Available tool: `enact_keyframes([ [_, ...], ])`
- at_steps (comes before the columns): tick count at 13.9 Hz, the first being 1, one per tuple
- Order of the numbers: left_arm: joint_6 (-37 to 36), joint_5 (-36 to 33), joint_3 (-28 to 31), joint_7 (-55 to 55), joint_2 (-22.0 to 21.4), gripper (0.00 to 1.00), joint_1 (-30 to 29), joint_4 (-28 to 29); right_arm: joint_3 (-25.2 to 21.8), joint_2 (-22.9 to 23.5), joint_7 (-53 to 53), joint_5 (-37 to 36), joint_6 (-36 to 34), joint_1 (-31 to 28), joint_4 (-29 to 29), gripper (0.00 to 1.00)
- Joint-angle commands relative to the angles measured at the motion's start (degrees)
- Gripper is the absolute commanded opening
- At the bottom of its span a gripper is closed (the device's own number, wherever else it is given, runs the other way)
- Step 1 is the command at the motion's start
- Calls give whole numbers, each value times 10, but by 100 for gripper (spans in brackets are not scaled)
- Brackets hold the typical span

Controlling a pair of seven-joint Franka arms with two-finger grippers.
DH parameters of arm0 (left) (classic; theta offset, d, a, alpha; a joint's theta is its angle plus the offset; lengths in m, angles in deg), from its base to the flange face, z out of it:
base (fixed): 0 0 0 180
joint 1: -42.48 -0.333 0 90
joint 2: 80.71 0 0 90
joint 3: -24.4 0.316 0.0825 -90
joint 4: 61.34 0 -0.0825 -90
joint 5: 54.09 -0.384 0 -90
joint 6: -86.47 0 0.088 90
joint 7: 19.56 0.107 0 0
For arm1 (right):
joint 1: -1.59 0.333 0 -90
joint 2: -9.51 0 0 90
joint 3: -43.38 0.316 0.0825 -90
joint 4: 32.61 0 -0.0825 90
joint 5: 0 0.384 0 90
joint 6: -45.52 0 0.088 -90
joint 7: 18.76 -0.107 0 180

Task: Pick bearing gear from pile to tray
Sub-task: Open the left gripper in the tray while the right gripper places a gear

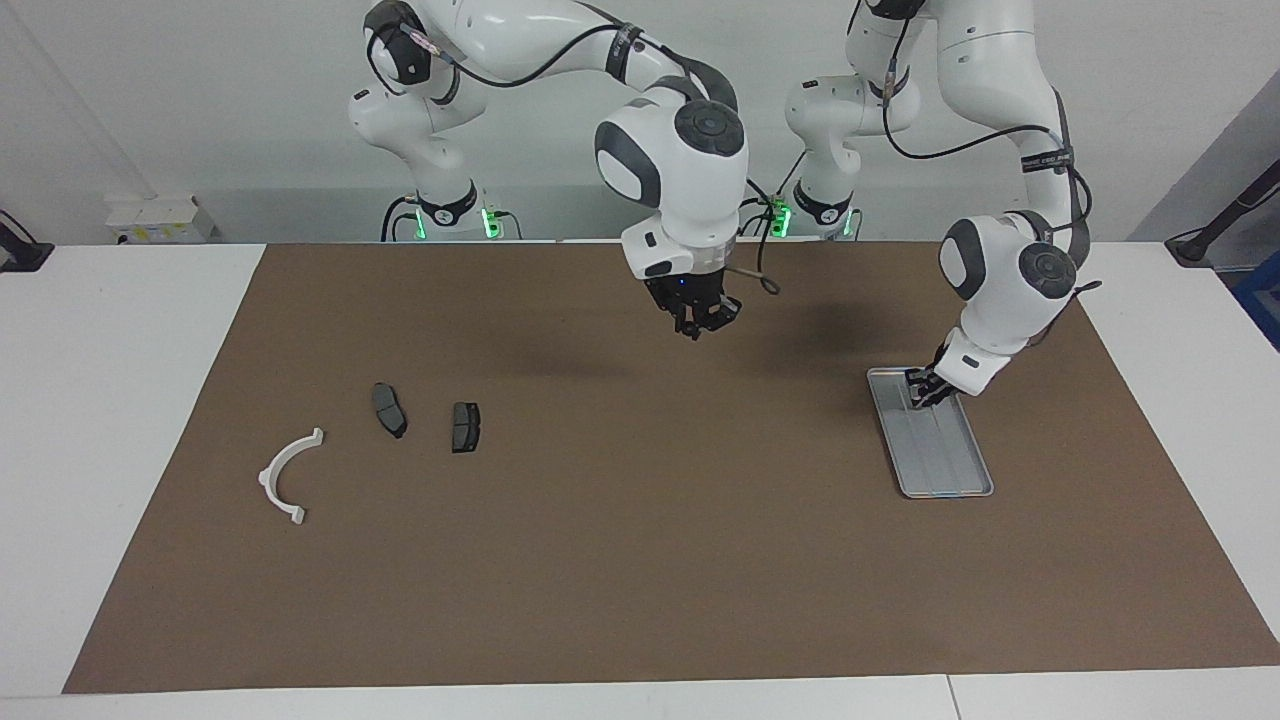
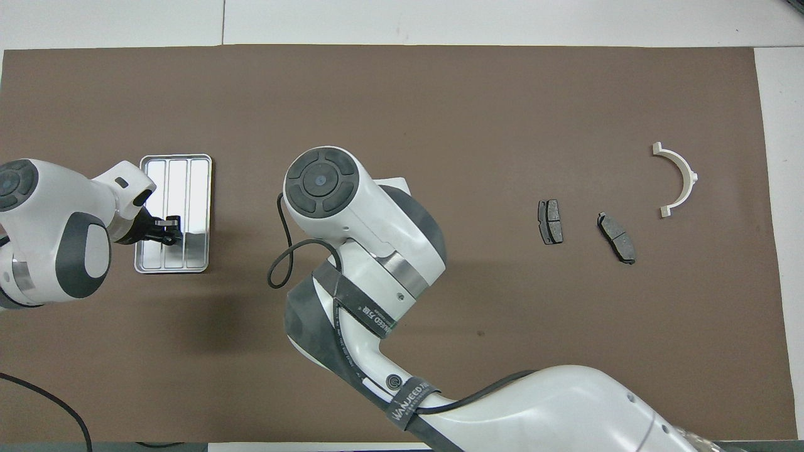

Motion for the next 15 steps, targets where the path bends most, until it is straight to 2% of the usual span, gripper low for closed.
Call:
enact_keyframes([
  [1, 35, 13, -5, -1, -30, 11, -7, 45, 2, 52, -29, -34, 31, 9, -19, 0],
  [2, 35, 13, -5, 0, -30, 14, -7, 45, 2, 59, -29, -34, 52, 7, -16, 0],
  [3, 36, 13, -5, 0, -30, 45, -7, 45, 2, 64, -30, -33, 93, 4, -8, 0],
  [4, 36, 13, -5, 0, -30, 92, -6, 45, 1, 65, -29, -32, 119, 2, 5, 0],
  [5, 36, 13, -5, 0, -30, 100, -6, 45, 1, 68, -29, -33, 131, 0, 10, 0],
  [9, 6, 13, -7, -21, -28, 100, 5, 12, -1, 72, -29, -41, 177, -3, 39, 0],
  [12, -42, 13, -7, -48, -26, 100, 30, -37, -2, 82, -31, -50, 195, -3, 46, 0],
  [14, -50, 13, -7, -56, -26, 100, 30, -48, -2, 82, -30, -51, 195, -3, 47, 0],
  [15, -49, 13, -9, -73, -26, 100, 35, -49, -3, 83, -31, -51, 187, -3, 43, 45],
])
